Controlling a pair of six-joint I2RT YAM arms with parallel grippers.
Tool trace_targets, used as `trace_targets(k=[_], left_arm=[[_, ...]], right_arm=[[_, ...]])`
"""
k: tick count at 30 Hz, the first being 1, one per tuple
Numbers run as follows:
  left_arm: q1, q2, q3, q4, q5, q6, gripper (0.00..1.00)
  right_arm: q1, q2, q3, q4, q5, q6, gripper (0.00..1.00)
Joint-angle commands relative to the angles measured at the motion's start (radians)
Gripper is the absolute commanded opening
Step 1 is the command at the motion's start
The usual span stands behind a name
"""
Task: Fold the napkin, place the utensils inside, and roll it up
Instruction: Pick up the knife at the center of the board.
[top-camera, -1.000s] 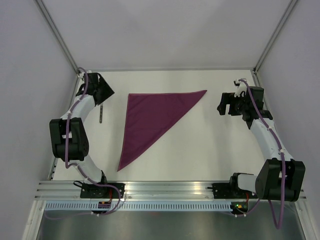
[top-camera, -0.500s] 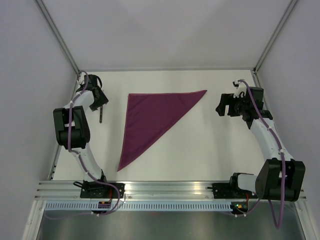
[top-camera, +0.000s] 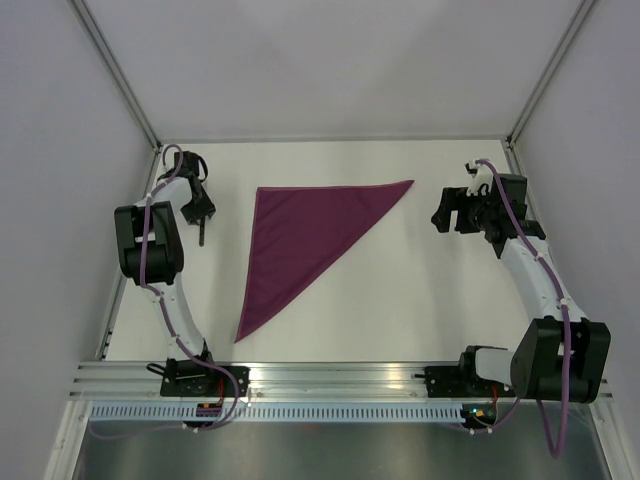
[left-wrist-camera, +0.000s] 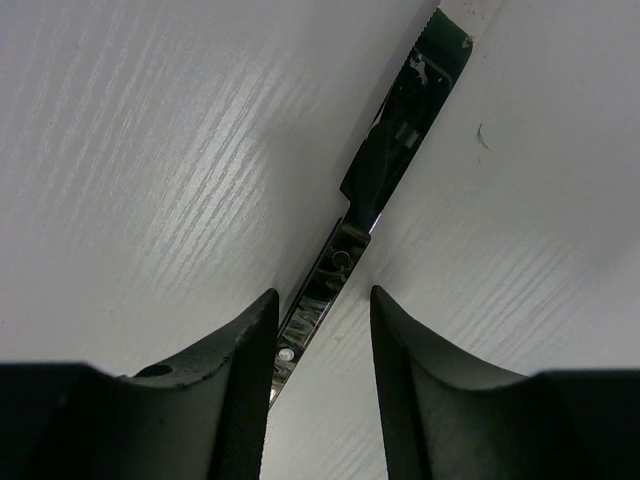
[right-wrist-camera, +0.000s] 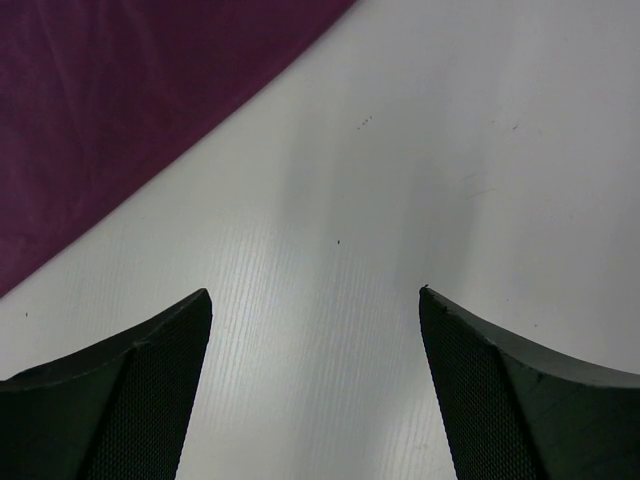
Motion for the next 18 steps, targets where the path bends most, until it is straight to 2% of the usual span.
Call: trace_targets(k=[1, 2, 4, 5, 7, 8, 13, 18], left_arm=[[0.007, 0.052, 0.025, -0.046, 0.021, 0.04, 0.45], [0.006, 0.057, 0.022, -0.052, 0.022, 0.039, 0.38], [0.007, 0.064, 0.013, -0.054, 0.033, 0.039, 0.32], [0.007, 0.064, 0.011, -0.055, 0.033, 0.036, 0.22], [0.006, 0.063, 0.013, -0.054, 0.037, 0.042, 0.12], [0.006, 0.064, 0.014, -0.058, 0.042, 0.049, 0.03], [0.007, 0.043, 0.022, -0.058, 0.094, 0.069, 0.02], [0.006, -0.058, 0.034, -0.054, 0.183, 0.091, 0.02]], right_arm=[[-0.003, 0.005, 0.037, 0.003, -0.02, 0.006, 0.89], [-0.004, 0.005, 0.037, 0.004, -0.025, 0.006, 0.89], [-0.003, 0.005, 0.036, 0.004, -0.029, 0.008, 0.89], [-0.004, 0.006, 0.036, 0.003, -0.031, 0.008, 0.88], [-0.003, 0.009, 0.037, 0.001, -0.032, 0.008, 0.88], [-0.004, 0.011, 0.039, 0.001, -0.032, 0.008, 0.88], [-0.003, 0.006, 0.04, -0.002, -0.034, 0.008, 0.88], [-0.004, 0.009, 0.042, 0.0, -0.032, 0.008, 0.88]])
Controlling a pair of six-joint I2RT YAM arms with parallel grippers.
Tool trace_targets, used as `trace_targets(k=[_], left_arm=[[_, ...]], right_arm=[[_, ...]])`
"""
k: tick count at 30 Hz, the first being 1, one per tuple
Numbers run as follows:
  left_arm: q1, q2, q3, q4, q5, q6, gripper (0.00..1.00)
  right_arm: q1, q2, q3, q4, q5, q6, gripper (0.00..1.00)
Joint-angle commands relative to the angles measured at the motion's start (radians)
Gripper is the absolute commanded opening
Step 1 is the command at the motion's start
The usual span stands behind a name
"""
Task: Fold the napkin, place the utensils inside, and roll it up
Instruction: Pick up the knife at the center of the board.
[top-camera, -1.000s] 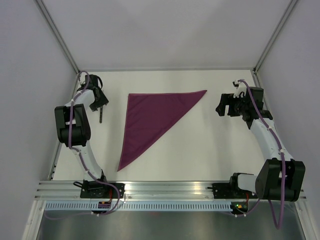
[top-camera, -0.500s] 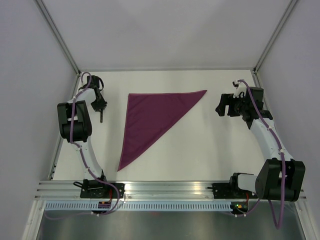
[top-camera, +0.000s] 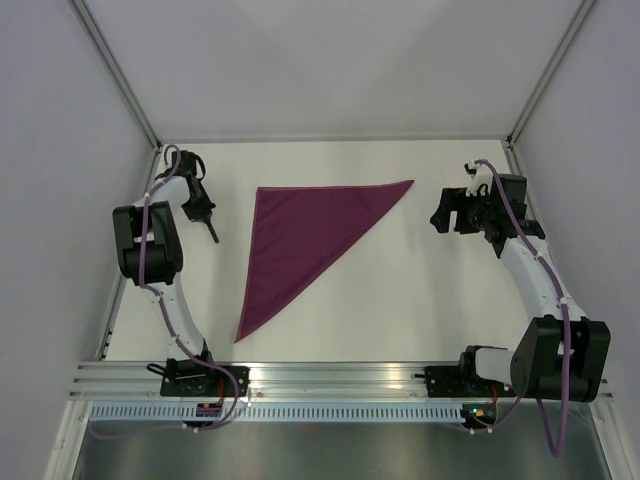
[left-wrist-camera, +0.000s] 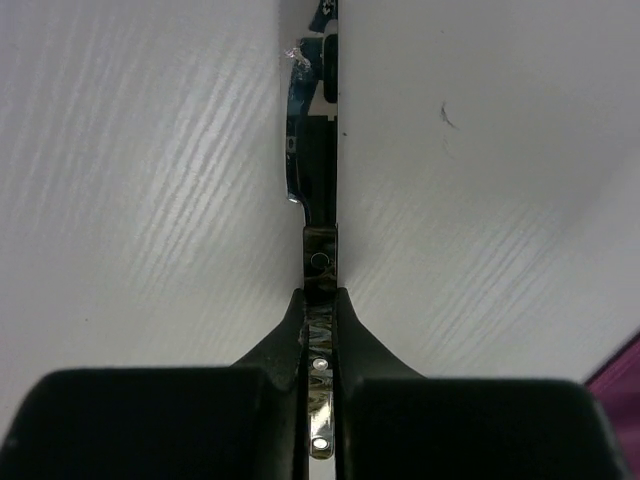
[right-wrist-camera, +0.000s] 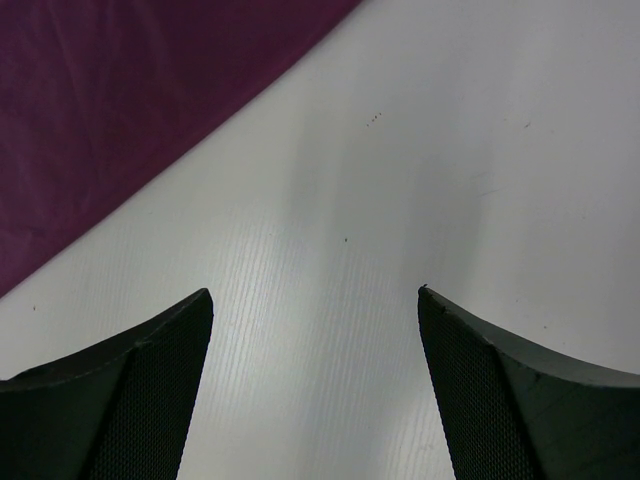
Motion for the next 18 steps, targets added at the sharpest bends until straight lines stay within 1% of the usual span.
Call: trace_targets(k=[1, 2, 4, 6, 7, 9, 10, 13, 15, 18], left_arm=[[-0.006, -0.085, 0.017, -0.042, 0.113, 0.052, 0.02], [-0.008, -0.13, 0.013, -0.039, 0.145, 0.051, 0.02], [-0.017, -0.187, -0.008, -0.025, 0.165, 0.054, 0.02], [-0.044, -0.265, -0.025, -0.019, 0.176, 0.069, 0.02], [-0.058, -0.289, -0.032, -0.017, 0.159, 0.086, 0.02], [-0.104, -0.362, -0.049, -0.016, 0.16, 0.11, 0.02], [-0.148, -0.382, -0.054, -0.019, 0.174, 0.141, 0.02], [-0.213, -0.425, -0.059, -0.026, 0.211, 0.218, 0.02], [-0.283, -0.436, -0.065, -0.026, 0.228, 0.261, 0.02], [-0.363, -0.422, -0.071, -0.04, 0.263, 0.339, 0.02]], right_arm=[[-0.004, 0.008, 0.042, 0.004, -0.014, 0.007, 0.88], [-0.003, 0.008, 0.042, 0.004, -0.014, 0.007, 0.88], [-0.004, 0.006, 0.042, 0.007, -0.011, 0.004, 0.88], [-0.003, 0.003, 0.037, 0.008, -0.01, 0.003, 0.88], [-0.003, 0.003, 0.037, 0.009, -0.008, 0.003, 0.88], [-0.003, 0.003, 0.037, 0.011, -0.01, 0.004, 0.88], [-0.003, 0.003, 0.037, 0.011, -0.011, 0.006, 0.88], [-0.003, 0.003, 0.036, 0.012, -0.013, 0.007, 0.88], [-0.004, 0.005, 0.034, 0.014, -0.014, 0.009, 0.88], [-0.003, 0.006, 0.033, 0.015, -0.017, 0.009, 0.88]])
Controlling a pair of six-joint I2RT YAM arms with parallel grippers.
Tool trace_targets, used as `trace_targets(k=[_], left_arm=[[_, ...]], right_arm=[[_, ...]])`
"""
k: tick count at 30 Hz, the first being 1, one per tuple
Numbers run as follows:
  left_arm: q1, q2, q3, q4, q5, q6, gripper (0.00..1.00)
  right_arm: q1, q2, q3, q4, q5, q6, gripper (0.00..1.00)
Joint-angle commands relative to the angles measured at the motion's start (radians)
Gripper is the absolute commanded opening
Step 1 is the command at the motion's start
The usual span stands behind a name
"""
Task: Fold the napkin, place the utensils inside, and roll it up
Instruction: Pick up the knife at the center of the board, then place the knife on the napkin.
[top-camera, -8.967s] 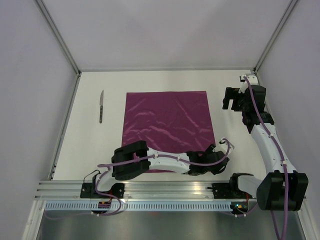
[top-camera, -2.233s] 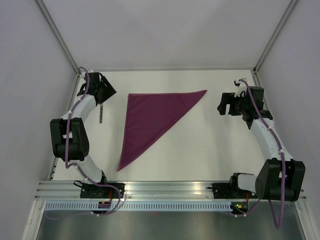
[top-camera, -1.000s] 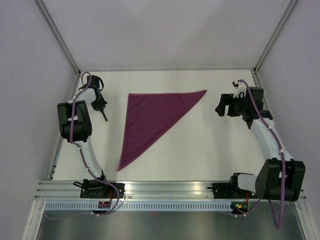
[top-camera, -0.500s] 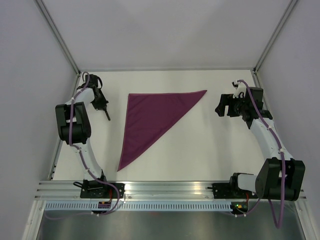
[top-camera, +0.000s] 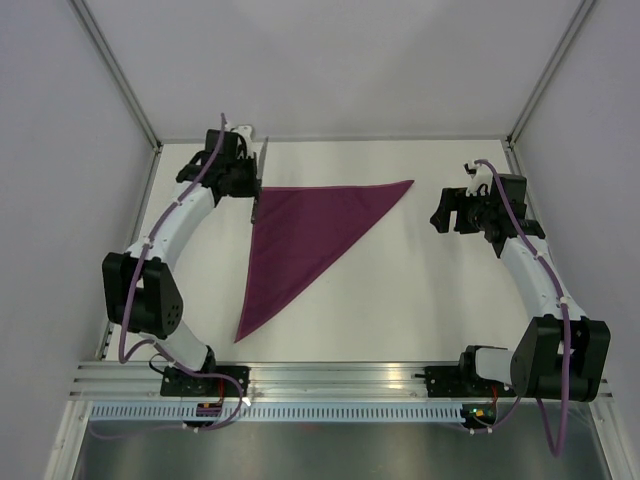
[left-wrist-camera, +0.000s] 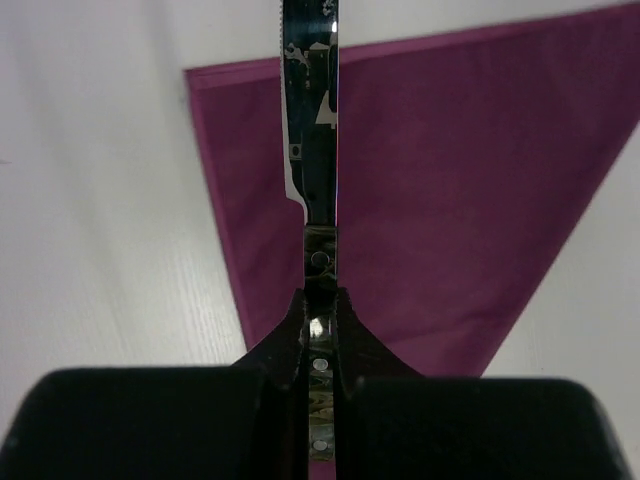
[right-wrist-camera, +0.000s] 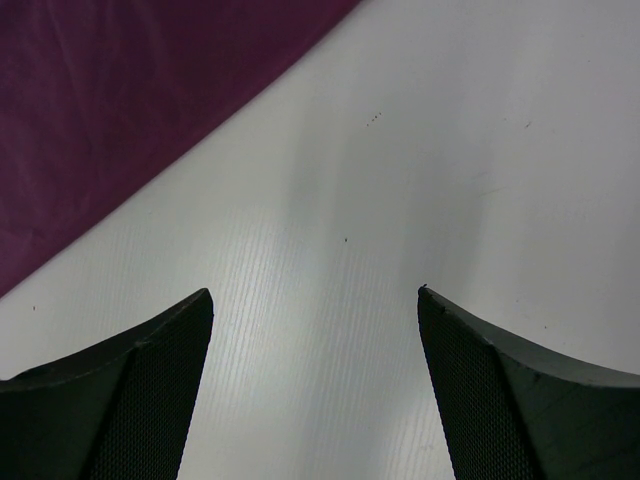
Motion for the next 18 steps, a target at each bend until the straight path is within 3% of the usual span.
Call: trace_targets(k=[1, 4, 8, 18], left_arm=[[-0.076, 0.016, -0.023, -0.022, 0.091, 0.172, 0.02], [-0.206, 0.042, -0.031, -0.054, 0.122, 0.285, 0.02], [-0.3, 0.1, -0.009, -0.098, 0.139, 0.338, 0.02], [-0.421, 0.27, 0.029, -0.115, 0.171, 0.361, 0.02]], right_arm=[[-0.004, 0.004, 0.033, 0.012, -0.017, 0.009, 0.88], [-0.003, 0.001, 0.031, 0.016, -0.016, 0.009, 0.88], [-0.003, 0.003, 0.028, 0.018, -0.012, 0.01, 0.88], [-0.003, 0.004, 0.027, 0.026, 0.006, 0.006, 0.88]])
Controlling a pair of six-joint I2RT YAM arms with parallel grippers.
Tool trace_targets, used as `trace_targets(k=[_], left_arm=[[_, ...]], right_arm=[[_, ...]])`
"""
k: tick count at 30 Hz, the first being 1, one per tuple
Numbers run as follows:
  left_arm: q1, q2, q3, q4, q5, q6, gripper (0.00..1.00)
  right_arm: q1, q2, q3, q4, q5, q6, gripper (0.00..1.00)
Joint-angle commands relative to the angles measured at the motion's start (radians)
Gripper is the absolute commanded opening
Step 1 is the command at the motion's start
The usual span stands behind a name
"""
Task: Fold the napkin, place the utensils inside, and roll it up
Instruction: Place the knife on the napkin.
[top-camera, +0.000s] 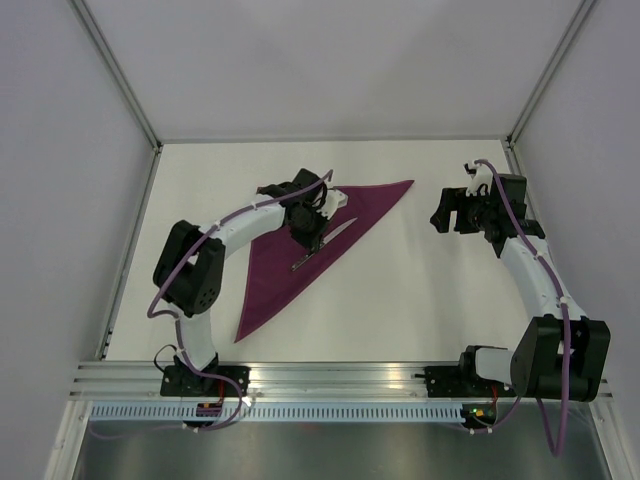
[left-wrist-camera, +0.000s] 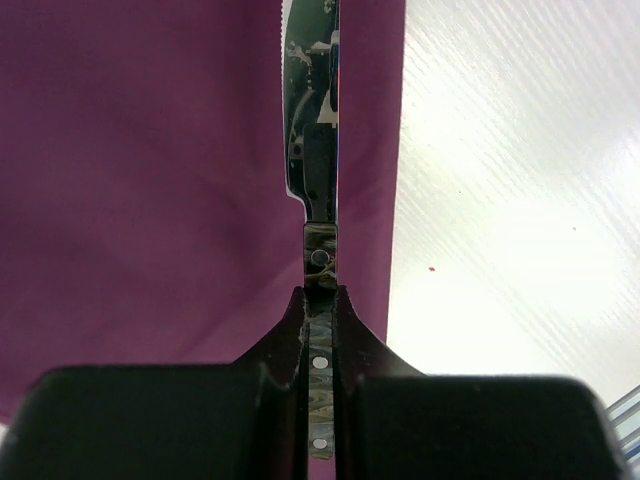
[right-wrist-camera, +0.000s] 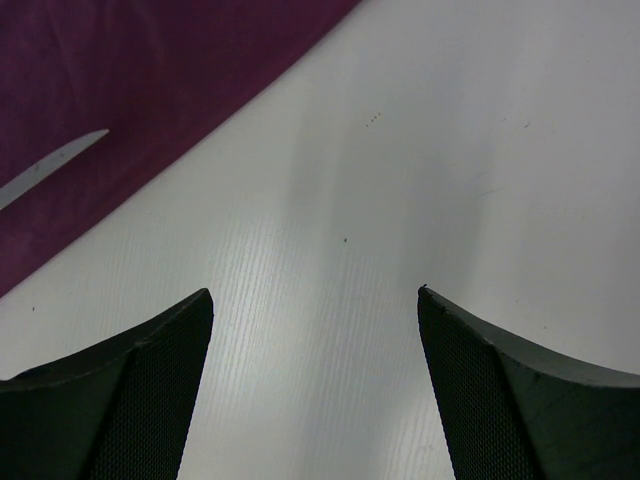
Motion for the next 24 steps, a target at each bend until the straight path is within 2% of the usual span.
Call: trace_targets(k=[1, 12, 24], left_arm=[[-0.03, 0.04, 0.052, 0.003, 0.026, 0.055, 0.02], [-0.049, 0.079, 0.026, 0.102, -0.01, 0.009, 0.02], [-0.049, 0.117, 0.018, 0.13, 0.002, 0.001, 0.02]], right_arm=[[-0.004, 0.004, 0.027, 0.024, 0.006, 0.006, 0.88], [-0.003, 0.007, 0.024, 0.023, 0.011, 0.002, 0.88], [-0.004, 0.01, 0.024, 0.02, 0.009, -0.001, 0.88]])
